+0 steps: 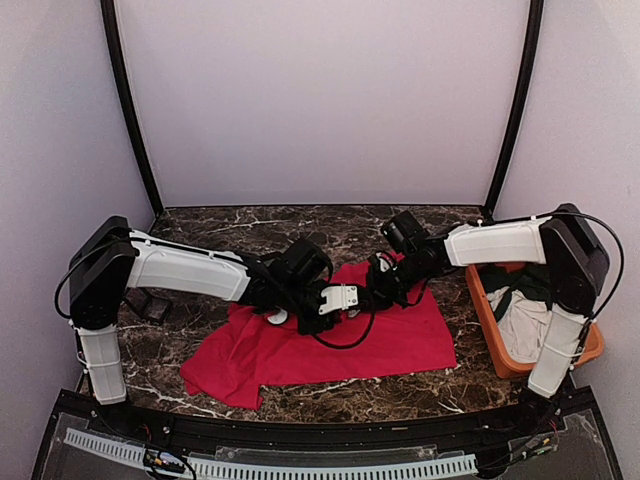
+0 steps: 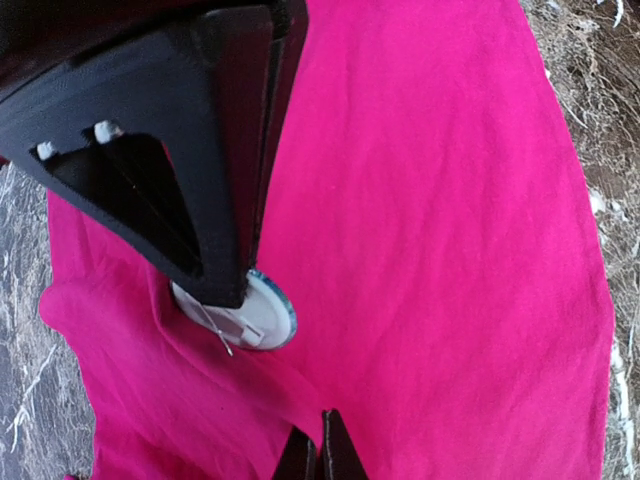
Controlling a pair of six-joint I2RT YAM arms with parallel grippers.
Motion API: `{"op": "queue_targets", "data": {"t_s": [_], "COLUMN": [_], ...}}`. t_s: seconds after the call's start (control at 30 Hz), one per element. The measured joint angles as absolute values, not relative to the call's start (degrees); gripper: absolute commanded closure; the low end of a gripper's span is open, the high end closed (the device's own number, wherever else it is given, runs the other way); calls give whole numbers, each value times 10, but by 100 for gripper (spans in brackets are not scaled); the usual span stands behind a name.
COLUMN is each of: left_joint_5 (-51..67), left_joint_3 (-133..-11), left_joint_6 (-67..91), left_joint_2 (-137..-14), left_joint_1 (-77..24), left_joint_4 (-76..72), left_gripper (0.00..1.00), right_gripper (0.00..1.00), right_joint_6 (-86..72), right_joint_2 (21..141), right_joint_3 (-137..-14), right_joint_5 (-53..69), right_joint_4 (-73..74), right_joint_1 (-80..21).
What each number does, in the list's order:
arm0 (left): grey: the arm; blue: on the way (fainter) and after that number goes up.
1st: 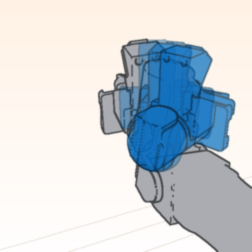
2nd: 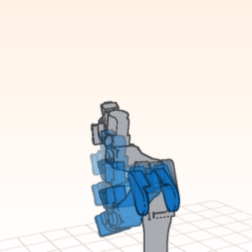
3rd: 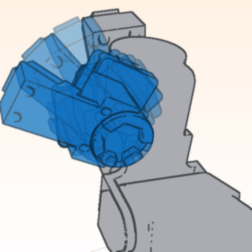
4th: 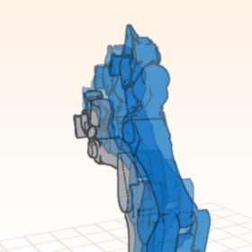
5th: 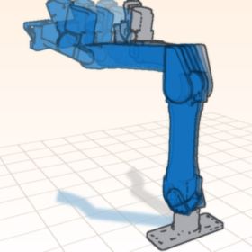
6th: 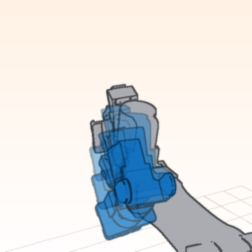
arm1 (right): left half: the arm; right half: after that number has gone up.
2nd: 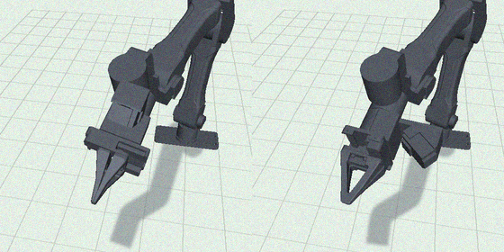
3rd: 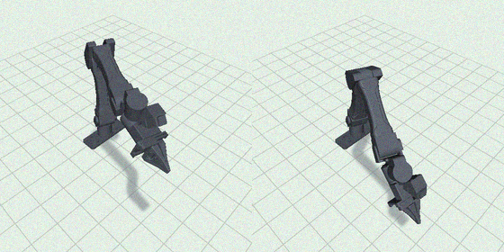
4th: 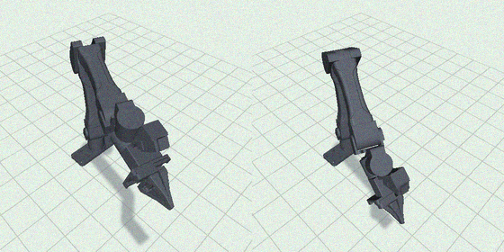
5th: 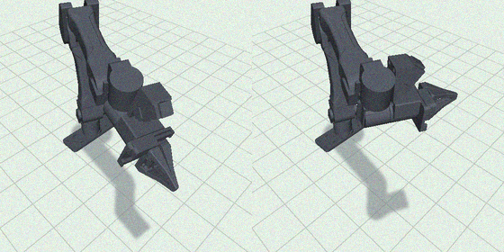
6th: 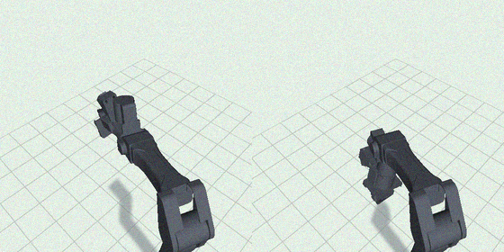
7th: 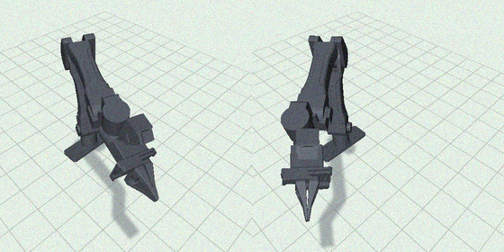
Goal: Pin the brooch onto the clothing
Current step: Pin the brooch onto the flattened clothing.
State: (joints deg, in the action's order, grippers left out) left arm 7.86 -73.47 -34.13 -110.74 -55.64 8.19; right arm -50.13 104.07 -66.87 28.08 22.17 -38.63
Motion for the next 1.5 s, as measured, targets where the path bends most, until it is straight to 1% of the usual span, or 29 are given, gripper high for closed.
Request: {"op": "queue_targets", "data": {"t_s": [0.47,1.07,1.5], "left_joint_5": [65,37,16], "left_joint_3": [-725,-725,-726], "left_joint_6": [-368,-401,-414], "left_joint_2": [-1097,-1097,-1097], "left_joint_1": [-568,-572,-577], "left_joint_4": [80,103,124], "left_gripper": [99,98,97], "right_gripper": [100,100,100], "right_joint_6": [-411,-321,-293], "right_joint_2": [1092,1086,1072], "right_joint_3": [-736,-741,-741], "right_joint_5": [265,240,244], "right_joint_4": [271,312,321], "right_joint_1": [-425,-428,-434]}}
